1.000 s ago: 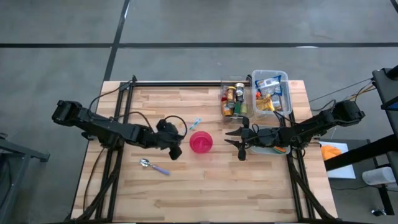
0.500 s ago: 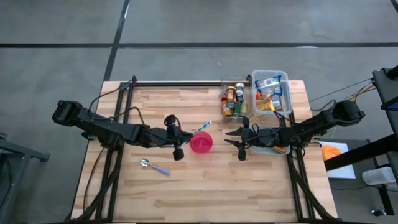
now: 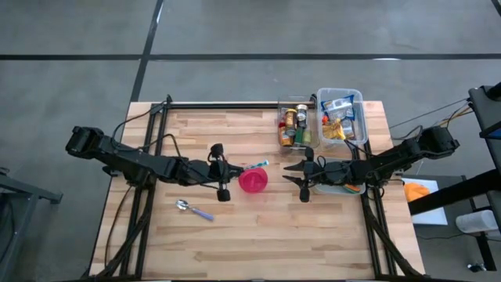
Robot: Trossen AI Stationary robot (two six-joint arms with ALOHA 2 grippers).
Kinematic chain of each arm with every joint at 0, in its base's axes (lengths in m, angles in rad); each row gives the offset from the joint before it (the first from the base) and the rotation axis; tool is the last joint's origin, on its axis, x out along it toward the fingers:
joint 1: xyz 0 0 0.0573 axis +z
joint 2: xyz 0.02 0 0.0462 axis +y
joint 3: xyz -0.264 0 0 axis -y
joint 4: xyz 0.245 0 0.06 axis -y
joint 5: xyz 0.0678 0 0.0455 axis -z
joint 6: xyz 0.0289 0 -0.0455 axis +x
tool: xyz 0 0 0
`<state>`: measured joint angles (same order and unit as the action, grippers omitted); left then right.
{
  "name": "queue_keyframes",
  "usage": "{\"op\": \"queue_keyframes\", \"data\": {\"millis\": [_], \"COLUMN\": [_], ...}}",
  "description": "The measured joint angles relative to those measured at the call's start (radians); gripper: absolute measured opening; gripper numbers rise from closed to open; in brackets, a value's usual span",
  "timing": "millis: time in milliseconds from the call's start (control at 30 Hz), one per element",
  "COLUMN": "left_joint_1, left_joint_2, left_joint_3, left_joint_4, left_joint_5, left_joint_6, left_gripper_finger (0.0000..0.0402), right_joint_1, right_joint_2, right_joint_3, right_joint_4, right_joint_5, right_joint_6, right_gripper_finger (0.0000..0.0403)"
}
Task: Pick & Place Food Item
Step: Put the blue patterned spoon into the gray bin
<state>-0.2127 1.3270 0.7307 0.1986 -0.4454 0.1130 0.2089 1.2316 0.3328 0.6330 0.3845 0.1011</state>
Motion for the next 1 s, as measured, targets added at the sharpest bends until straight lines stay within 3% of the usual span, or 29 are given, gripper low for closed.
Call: {"op": "queue_keyframes", "data": {"millis": [400, 867, 1000], "left_joint_1": [0.0, 0.0, 0.0], "left_joint_2": [0.0, 0.001, 0.001], "left_joint_3": [0.0, 0.0, 0.0], "left_joint_4": [0.015, 0.015, 0.015], "left_joint_5": [0.0, 0.0, 0.0], "left_joint_6": [0.123, 0.123, 0.123], "left_gripper_finger": [0.0025, 0.0025, 0.0025], "right_joint_1": [0.0, 0.0, -0.001], "right_joint_2": [0.0, 0.0, 0.0], "right_joint_3": [0.0, 0.0, 0.0], "right_joint_4": [0.006, 0.033, 0.029], "right_joint_5": [0.0, 0.017, 0.061], "right_joint_6": [0.004, 0.236, 0.217], "right_gripper_finger": [0.013, 0.013, 0.013]}}
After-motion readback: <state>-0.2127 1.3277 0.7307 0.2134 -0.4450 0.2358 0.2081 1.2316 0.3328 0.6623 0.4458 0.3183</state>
